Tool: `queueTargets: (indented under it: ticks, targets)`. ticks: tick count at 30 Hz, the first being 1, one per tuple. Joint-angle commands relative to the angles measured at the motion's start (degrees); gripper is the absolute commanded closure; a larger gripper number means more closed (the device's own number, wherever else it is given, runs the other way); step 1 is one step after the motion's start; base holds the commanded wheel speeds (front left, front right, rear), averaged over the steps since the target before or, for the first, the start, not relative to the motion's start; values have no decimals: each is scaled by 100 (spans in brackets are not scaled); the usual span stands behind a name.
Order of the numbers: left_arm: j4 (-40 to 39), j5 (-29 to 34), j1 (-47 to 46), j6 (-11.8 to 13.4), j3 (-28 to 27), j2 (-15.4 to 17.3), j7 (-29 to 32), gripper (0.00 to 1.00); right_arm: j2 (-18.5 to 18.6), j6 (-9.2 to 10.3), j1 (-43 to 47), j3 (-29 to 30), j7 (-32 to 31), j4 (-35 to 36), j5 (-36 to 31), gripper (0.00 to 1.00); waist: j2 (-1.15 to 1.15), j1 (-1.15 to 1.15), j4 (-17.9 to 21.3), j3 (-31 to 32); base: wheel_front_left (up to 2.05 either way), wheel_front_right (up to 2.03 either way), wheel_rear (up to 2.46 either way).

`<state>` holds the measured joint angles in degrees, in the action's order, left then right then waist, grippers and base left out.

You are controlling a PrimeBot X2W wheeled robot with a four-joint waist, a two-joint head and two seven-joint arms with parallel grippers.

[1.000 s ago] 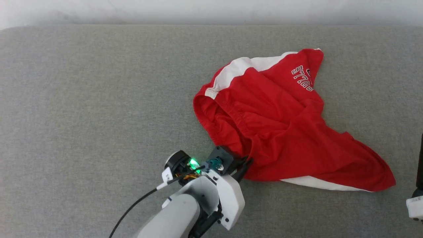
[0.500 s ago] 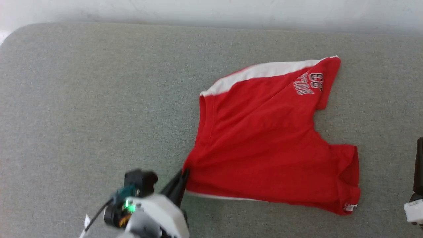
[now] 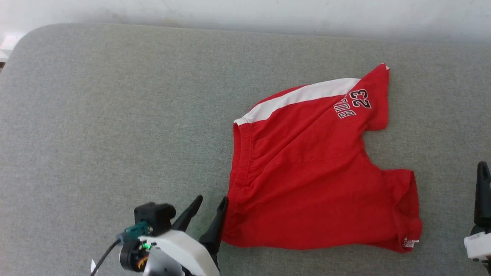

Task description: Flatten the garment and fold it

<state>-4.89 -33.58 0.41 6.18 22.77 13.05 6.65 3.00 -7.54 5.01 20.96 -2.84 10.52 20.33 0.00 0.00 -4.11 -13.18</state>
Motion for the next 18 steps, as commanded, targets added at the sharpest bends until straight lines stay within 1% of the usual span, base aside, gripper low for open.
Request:
queueTargets:
  ticks: [1, 5, 8, 14, 16, 18]
  targets:
    - [-34, 46, -91, 24, -5, 19, 12, 0, -13, 5, -11, -20, 6, -7, 19, 0, 0, 0, 10, -10, 0, 0, 0]
    - [-214, 134, -185, 135, 123, 91, 391, 0, -13, 5, -25, -70, 37, -61, 58, 0, 0, 0, 67, -74, 0, 0, 0]
    - [-164, 286, -203, 288, 287, 237, 884, 0, -13, 5, -38, -107, 66, -122, 84, 0, 0, 0, 134, -121, 0, 0, 0]
    - [-76, 361, -128, 613, 348, 330, 1426, 0, -13, 5, -74, -119, 137, -219, 103, 0, 0, 0, 227, -189, 0, 0, 0]
    - [-54, 280, -87, 639, 346, 310, 1522, 0, -13, 5, -84, -115, 151, -242, 101, 0, 0, 0, 238, -205, 0, 0, 0]
    - [2, 190, -61, 599, 385, 306, 1642, 0, -13, 5, -95, -109, 160, -261, 100, 0, 0, 0, 239, -214, 0, 0, 0]
